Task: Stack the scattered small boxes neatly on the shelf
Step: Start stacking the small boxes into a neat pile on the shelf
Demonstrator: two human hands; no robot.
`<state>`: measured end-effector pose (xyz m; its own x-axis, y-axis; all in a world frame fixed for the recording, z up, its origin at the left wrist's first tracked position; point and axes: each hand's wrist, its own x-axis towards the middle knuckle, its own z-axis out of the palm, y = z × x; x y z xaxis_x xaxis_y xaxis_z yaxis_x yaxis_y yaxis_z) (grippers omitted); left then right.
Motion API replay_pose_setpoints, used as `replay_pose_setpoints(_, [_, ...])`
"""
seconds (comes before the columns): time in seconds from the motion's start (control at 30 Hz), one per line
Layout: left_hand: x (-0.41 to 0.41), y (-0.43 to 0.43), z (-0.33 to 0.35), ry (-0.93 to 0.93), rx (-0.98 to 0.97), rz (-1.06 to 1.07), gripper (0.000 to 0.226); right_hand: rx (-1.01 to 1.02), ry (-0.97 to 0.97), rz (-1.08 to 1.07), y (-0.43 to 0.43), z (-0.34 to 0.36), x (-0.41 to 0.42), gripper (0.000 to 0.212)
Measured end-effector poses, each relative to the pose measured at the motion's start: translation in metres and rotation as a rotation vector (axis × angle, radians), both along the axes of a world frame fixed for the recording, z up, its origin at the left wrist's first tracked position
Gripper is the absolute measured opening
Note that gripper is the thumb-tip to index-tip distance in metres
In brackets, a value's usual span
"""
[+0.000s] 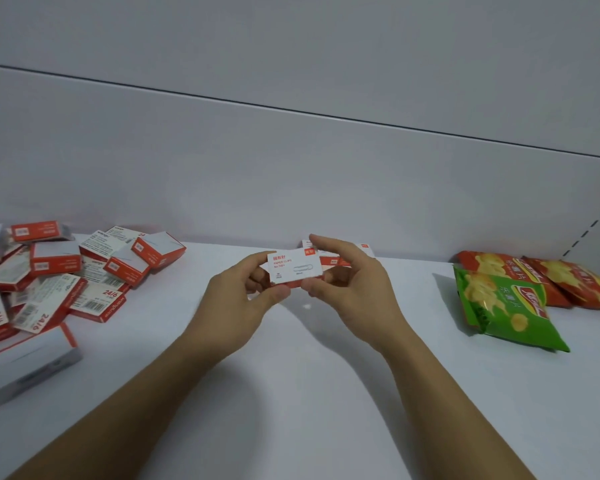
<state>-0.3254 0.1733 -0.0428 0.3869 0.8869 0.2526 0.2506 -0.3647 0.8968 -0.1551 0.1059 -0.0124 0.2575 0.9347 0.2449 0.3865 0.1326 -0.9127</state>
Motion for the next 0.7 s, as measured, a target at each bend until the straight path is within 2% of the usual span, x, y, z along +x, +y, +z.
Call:
replay_pose_setpoints(0.1, [-0.001, 0.003, -0.003, 0.109, 0.090, -0.014, 0.043, 0.028, -0.227, 0.001, 0.002, -0.004, 0.005, 0.047])
replay_pose_setpoints(0.17, [0.001, 0.006, -0.005, 0.249, 0.167, 0.009, 0.051, -0.022, -0.326, -0.081, 0.005, -0.005, 0.012, 0.043])
replay_pose_setpoints(0.23, [0.001, 0.010, -0.007, 0.397, 0.253, 0.048, 0.058, -0.079, -0.313, -0.166, 0.009, -0.009, 0.023, 0.039])
replay_pose_setpoints(0.37, [-0.002, 0.013, -0.010, 0.545, 0.355, 0.055, 0.053, -0.184, -0.276, -0.240, 0.017, -0.020, 0.042, 0.032])
replay_pose_setpoints(0.53, [-0.005, 0.012, -0.010, 0.572, 0.383, 0.027, 0.047, -0.225, -0.291, -0.256, 0.027, -0.028, 0.049, 0.028])
replay_pose_setpoints(0.7, [-0.006, 0.009, -0.009, 0.556, 0.392, 0.005, 0.044, -0.209, -0.439, -0.301, 0.035, -0.034, 0.048, 0.025])
